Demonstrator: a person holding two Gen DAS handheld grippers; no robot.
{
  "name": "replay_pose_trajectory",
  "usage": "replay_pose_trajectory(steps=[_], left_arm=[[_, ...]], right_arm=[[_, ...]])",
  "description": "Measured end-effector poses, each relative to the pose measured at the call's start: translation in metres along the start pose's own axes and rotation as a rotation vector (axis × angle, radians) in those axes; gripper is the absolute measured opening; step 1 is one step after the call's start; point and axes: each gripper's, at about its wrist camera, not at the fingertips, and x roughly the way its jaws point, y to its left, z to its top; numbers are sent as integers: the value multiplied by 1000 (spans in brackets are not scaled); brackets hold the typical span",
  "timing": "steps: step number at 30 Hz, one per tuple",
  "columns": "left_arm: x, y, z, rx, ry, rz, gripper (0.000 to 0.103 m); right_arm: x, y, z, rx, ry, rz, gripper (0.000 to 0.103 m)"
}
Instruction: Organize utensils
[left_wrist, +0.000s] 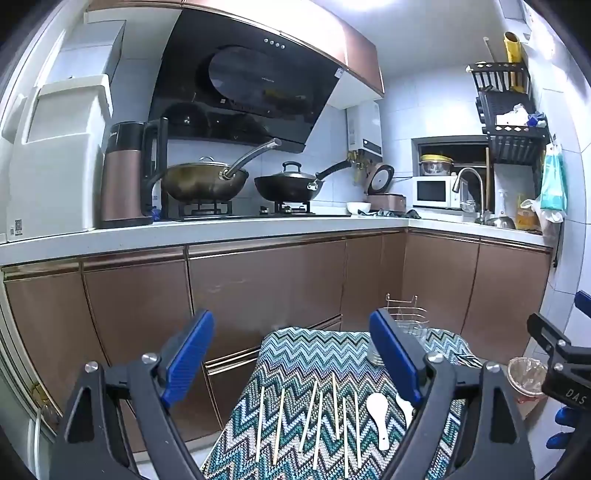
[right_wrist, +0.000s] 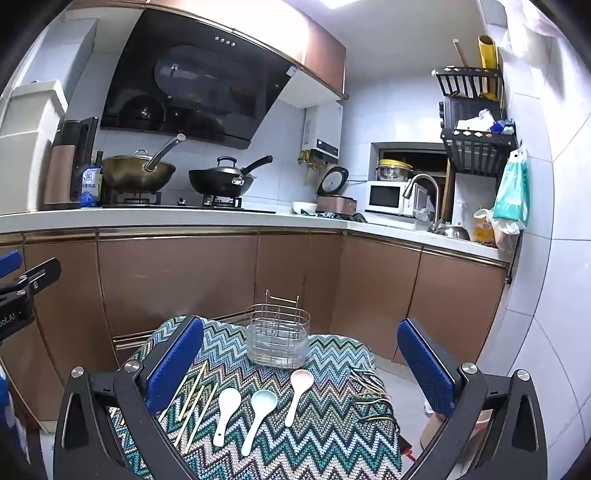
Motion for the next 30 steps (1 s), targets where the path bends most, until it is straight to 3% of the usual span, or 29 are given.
replay_pose_trajectory(steps=[21, 30], left_arm=[[17, -3, 11, 23, -35, 28, 86], [48, -1, 18, 12, 7, 33, 86]], right_arm=[[24, -2, -1, 30, -21, 55, 103], [42, -1, 4, -11, -12, 47, 103]])
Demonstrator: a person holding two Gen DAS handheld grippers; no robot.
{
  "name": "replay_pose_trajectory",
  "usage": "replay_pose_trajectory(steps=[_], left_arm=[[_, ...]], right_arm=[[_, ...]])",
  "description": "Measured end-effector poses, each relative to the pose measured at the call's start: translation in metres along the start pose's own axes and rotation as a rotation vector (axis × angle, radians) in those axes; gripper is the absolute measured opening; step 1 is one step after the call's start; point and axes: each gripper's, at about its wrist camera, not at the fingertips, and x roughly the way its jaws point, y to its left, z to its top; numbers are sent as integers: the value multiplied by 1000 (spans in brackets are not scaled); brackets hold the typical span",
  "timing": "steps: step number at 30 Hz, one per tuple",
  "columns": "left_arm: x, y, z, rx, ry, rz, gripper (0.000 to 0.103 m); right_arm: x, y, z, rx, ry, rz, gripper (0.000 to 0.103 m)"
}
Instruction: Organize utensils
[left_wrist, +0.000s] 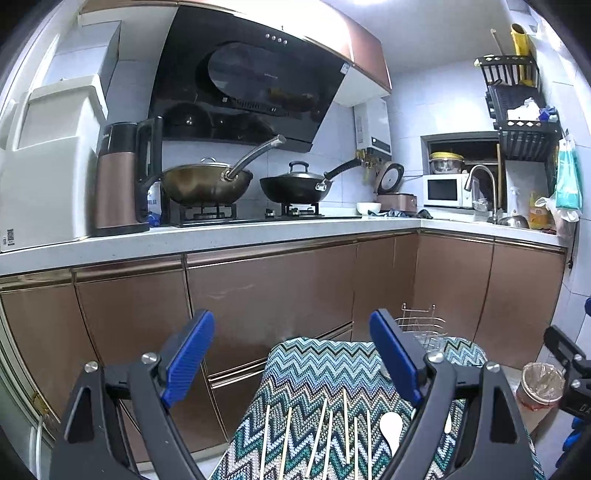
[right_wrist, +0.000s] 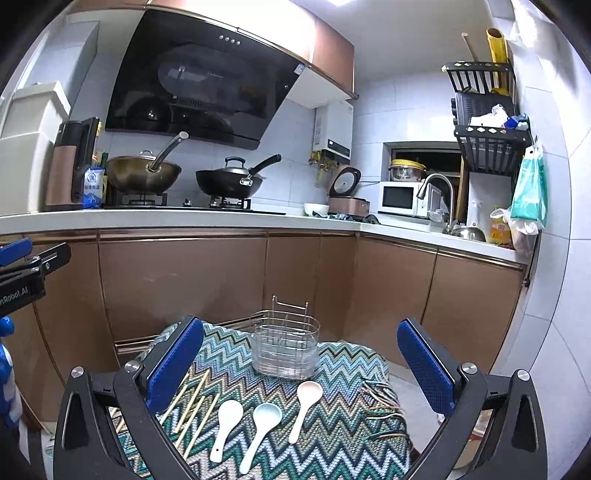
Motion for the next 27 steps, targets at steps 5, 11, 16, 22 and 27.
replay_pose_trajectory(steps=[5, 11, 16, 22, 27], left_arm=[[20, 9, 7, -9, 9, 8, 86], [62, 30, 7, -62, 141, -80, 86], [97, 32, -11, -80, 277, -133, 85], [152, 12, -50, -54, 493, -215, 84], [191, -10, -86, -77, 684, -351, 70]], right_arm=[[15, -9, 4, -19, 19, 2, 103], [46, -24, 5, -12, 79, 62, 103], [79, -40, -2, 40, 155, 136, 101], [126, -57, -26, 74, 277, 166, 88], [160, -71, -51, 114, 375, 193, 72]])
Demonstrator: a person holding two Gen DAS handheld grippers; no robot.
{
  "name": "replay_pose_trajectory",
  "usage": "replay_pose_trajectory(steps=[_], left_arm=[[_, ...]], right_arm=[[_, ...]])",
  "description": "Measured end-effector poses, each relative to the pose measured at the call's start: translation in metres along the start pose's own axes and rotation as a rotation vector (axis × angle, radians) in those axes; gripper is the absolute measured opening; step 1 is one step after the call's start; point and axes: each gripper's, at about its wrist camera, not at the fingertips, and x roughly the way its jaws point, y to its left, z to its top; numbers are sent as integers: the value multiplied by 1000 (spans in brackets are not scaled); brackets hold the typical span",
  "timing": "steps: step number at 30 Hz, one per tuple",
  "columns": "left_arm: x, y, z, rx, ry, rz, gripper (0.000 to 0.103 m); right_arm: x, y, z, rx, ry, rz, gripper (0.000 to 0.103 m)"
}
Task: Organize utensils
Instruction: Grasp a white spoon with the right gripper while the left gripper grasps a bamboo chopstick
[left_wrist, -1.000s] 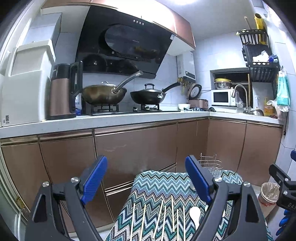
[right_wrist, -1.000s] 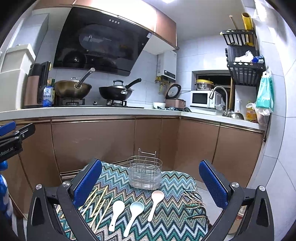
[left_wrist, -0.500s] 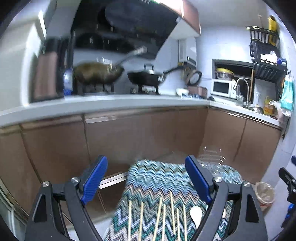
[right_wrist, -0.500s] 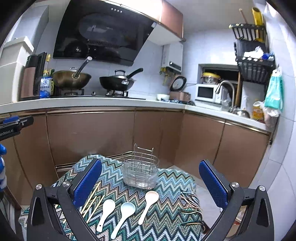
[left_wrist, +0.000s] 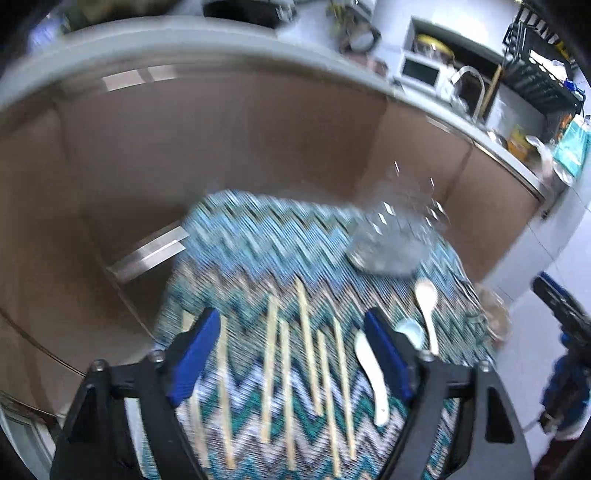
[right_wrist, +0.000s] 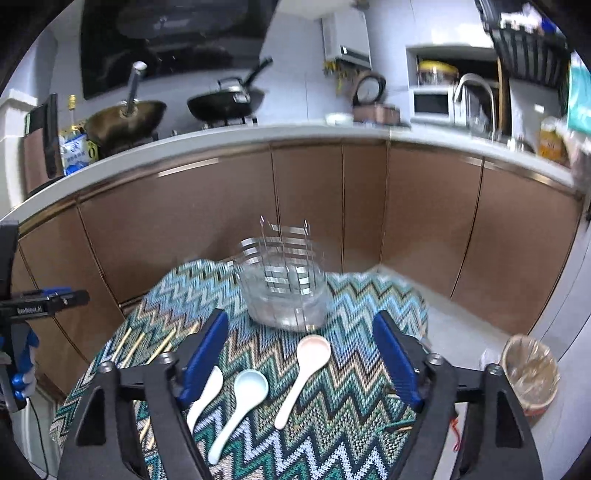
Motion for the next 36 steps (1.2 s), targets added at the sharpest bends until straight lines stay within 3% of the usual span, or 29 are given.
replay_pose_trajectory(steps=[2, 4, 11, 16, 30, 36], left_arm=[[27, 0, -2, -20, 97, -57, 53], [48, 2, -3, -39, 165, -82, 45], [110, 13, -4, -97, 330, -91, 31], [135, 24, -4, -110, 384, -79, 22], [171, 32, -3, -83, 442, -32, 10], [178, 28, -1, -66, 447, -27, 8]], right_arm=[[16, -8, -6, 11, 46, 12, 65], [31, -13, -11, 17, 84, 26, 59], [75, -32, -29, 51, 204, 92, 47], [94, -33, -40, 48, 255, 116, 44], [126, -35, -45, 45, 322, 158, 42], [162, -54, -38, 74, 382, 202, 30]])
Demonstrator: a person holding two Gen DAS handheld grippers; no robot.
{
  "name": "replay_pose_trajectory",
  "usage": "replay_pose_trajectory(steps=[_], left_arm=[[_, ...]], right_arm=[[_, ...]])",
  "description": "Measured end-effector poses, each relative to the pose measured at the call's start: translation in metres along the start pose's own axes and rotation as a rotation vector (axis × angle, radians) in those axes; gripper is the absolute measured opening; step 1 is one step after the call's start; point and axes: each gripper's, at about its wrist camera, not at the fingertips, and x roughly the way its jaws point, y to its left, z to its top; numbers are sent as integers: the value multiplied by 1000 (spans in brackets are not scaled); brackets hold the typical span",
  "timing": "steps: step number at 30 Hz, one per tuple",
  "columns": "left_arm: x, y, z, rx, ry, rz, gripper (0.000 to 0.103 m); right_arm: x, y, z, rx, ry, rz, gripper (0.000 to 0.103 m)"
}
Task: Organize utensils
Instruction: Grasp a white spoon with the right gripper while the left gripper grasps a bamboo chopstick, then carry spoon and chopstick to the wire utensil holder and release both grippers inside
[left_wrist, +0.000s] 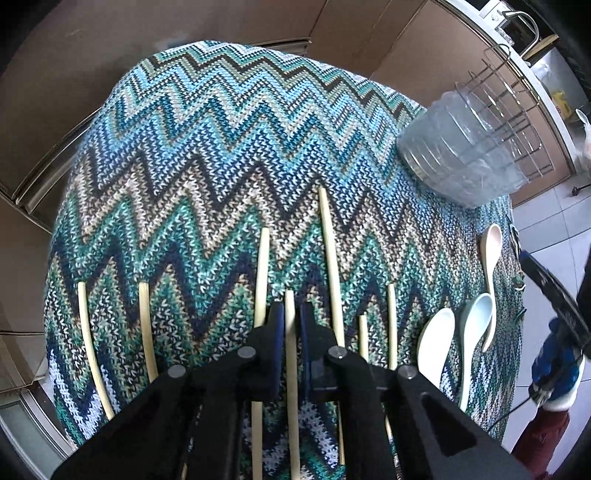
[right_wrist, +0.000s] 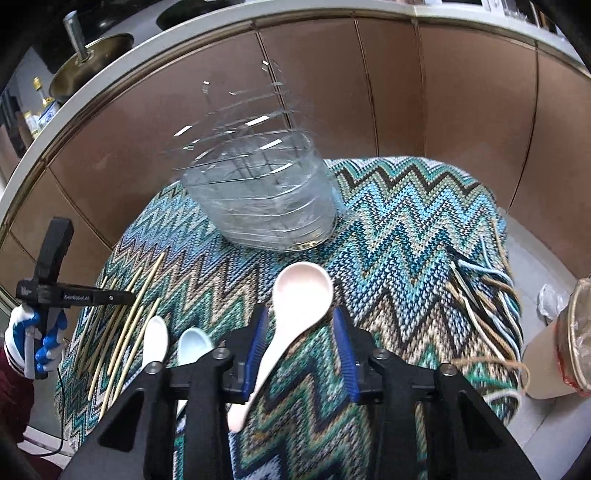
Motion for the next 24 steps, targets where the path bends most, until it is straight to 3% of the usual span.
replay_pose_trajectory(steps=[11, 13, 18, 24], left_arm=[[6, -8, 7, 18, 9, 20, 7], [7, -7, 8, 23, 7, 24, 5], [6, -9, 6, 23, -17, 32, 5], [-23, -15, -15, 60, -112, 43, 5]], right_arm=[[59, -18, 31, -79, 165, 70, 23], [67, -14, 32, -100, 180, 80, 11], [59, 3, 30, -173, 161, 55, 7], [23, 29, 18, -213, 80, -27, 7]])
